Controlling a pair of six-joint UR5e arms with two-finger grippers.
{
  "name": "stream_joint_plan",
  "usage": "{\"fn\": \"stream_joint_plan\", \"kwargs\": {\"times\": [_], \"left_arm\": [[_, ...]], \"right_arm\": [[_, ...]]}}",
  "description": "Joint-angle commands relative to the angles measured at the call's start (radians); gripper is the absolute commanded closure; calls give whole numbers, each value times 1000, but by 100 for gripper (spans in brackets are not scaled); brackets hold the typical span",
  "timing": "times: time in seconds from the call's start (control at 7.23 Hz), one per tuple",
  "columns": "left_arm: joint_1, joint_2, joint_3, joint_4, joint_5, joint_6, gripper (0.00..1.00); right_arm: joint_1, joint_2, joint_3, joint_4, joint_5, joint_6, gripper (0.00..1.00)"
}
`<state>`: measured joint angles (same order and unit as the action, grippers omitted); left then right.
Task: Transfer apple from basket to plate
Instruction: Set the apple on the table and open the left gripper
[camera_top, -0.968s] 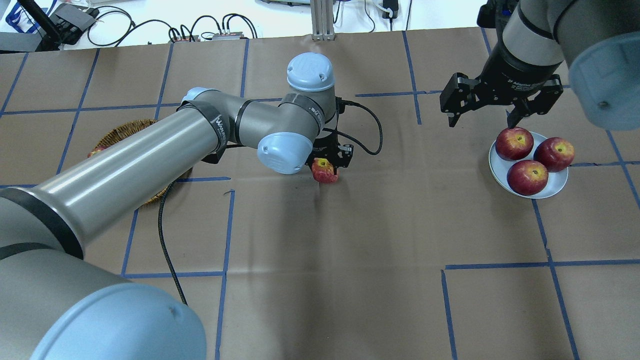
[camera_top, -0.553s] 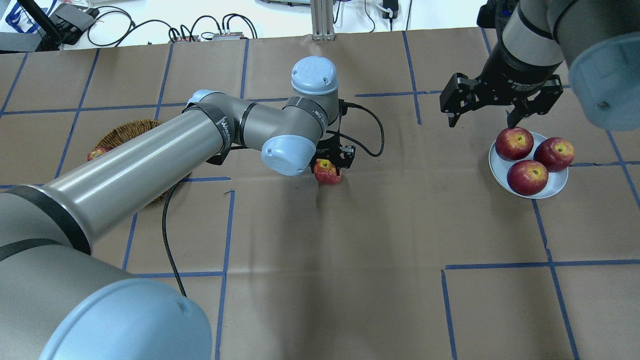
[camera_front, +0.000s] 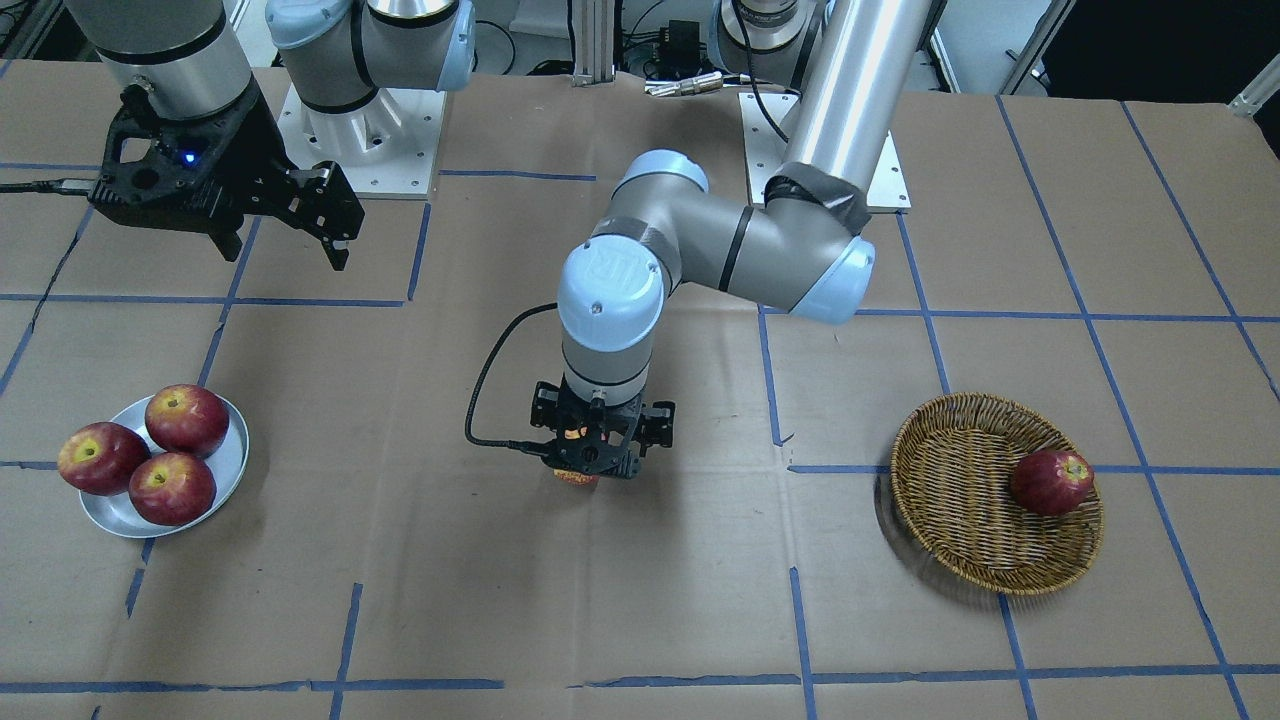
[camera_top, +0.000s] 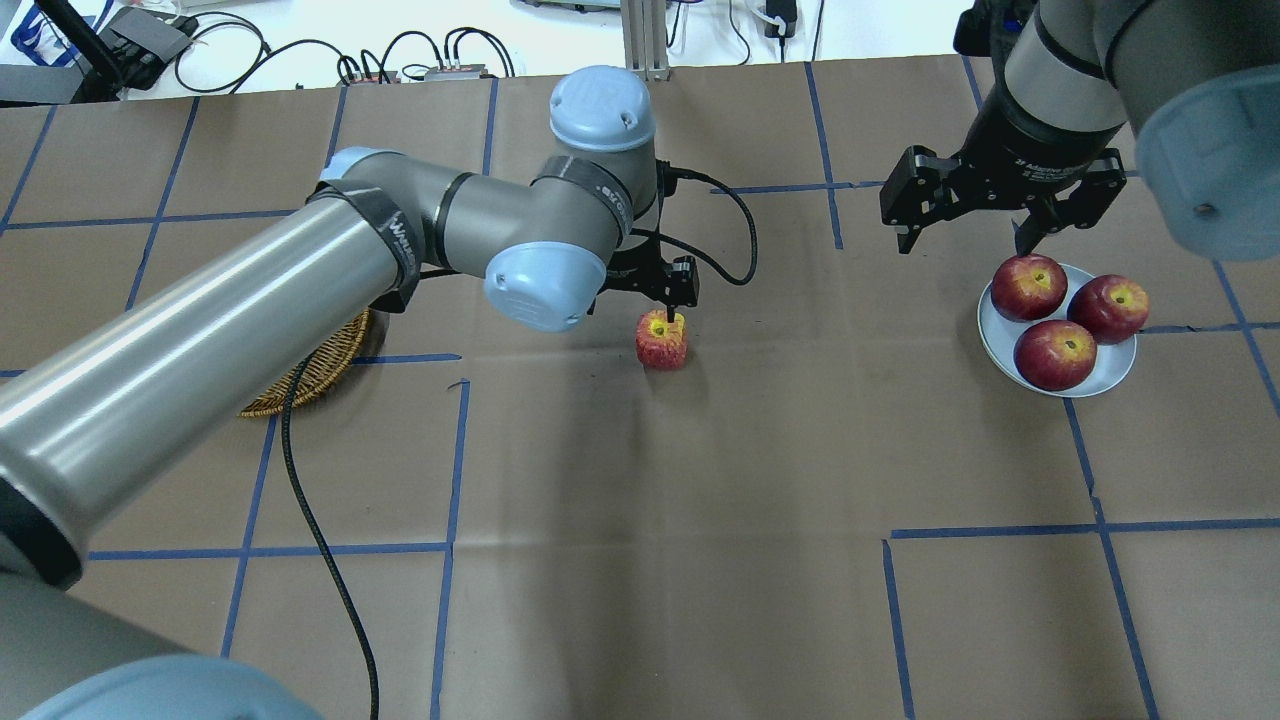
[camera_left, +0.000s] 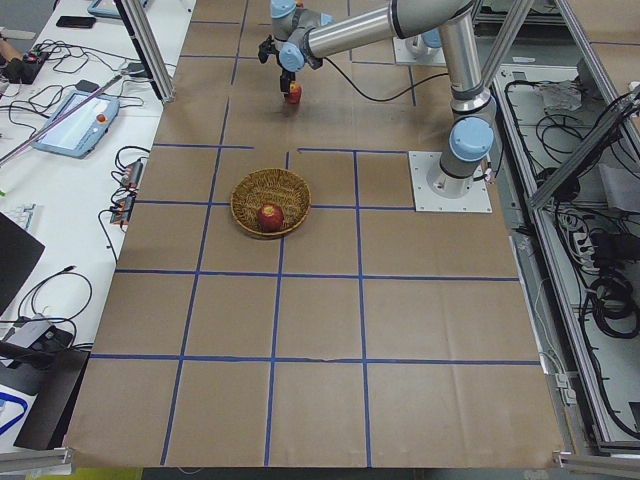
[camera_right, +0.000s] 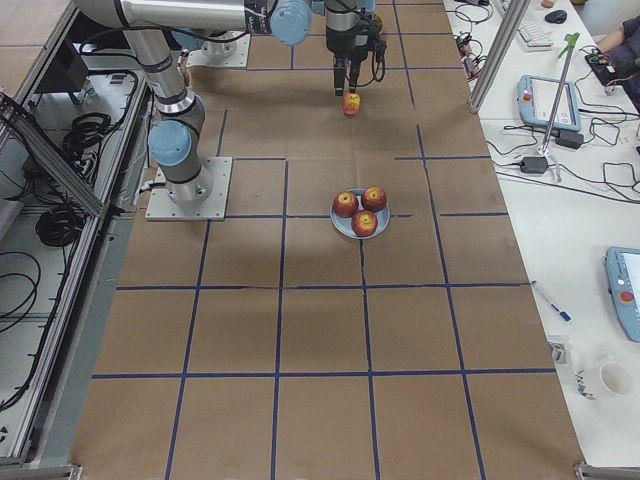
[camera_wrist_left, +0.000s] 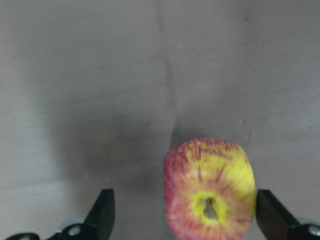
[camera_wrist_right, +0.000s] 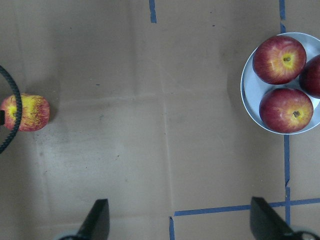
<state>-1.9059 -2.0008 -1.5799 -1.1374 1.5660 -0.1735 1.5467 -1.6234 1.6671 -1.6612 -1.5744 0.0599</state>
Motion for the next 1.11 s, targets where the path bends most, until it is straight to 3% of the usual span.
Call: {"fn": "stream_joint_plan", "kwargs": {"times": [0.0, 0.28, 0.55, 0.69, 0.97], "left_arm": [[120, 181, 3, -204, 3, 142, 1], [244, 337, 3, -434, 5, 265, 1], [323, 492, 6, -641, 5, 288, 1], [326, 555, 2, -666, 2, 342, 1], [326, 582, -15, -650, -1, 381, 1]], "right_arm": [[1, -7, -4, -2, -4, 8, 0], [42, 13, -7, -32, 4, 75, 0], [183, 89, -7, -121, -6, 185, 0], [256, 156, -7, -197, -10, 280, 0], [349, 282, -1, -326, -33, 383, 0]]}}
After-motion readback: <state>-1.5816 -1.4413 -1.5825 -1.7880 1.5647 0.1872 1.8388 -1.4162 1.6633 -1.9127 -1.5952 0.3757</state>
